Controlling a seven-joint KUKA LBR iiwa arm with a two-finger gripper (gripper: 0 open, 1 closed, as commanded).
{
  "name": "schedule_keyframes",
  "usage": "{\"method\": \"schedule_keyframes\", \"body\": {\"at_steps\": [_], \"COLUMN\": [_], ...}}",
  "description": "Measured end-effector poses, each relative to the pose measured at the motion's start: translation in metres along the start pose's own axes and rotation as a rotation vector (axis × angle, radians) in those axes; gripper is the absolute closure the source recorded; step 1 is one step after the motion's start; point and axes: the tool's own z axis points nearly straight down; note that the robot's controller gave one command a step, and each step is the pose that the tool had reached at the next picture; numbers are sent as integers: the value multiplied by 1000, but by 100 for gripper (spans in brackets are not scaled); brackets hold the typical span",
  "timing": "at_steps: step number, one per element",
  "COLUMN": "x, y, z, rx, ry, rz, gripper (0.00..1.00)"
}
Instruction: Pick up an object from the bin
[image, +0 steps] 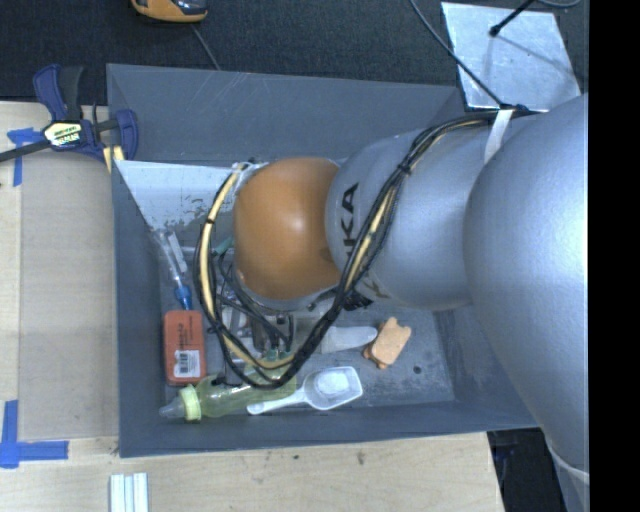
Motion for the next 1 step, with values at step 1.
{"method": "schedule_keyframes", "body": {"at_steps": [1], "x": [-2], "y": [-1], "z": [-5], "rx": [-2], "ry": [-8], "rz": [3], "gripper": [0]}}
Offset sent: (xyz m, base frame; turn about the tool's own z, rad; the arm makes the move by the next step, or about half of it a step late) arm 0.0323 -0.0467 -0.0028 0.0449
